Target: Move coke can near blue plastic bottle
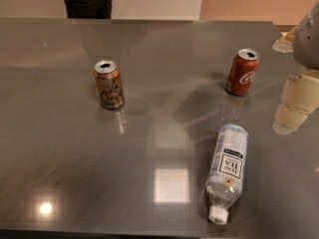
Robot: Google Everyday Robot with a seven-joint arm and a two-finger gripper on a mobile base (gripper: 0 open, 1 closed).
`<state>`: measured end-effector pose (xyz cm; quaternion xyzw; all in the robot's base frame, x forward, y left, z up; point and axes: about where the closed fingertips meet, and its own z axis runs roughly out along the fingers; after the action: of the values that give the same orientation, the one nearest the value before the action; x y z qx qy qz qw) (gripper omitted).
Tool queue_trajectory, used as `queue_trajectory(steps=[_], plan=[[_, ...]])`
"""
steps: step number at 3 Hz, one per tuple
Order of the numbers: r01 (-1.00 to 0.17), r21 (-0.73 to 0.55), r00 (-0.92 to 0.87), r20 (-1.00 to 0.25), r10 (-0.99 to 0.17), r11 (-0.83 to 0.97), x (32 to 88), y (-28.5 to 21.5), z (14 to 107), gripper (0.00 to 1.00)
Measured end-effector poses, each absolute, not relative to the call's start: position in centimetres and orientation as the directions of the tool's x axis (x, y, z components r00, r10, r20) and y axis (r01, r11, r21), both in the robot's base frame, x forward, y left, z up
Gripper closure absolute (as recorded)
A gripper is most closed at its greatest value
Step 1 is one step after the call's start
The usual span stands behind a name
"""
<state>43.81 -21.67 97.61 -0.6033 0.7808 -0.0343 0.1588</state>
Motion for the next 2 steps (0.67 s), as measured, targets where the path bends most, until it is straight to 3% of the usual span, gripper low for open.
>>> queue_trajectory(steps=[2], plan=[[-0.931,-0.233,-0.228,-0.234,-0.945,0.283,45.5,-21.5,97.6,0.0]])
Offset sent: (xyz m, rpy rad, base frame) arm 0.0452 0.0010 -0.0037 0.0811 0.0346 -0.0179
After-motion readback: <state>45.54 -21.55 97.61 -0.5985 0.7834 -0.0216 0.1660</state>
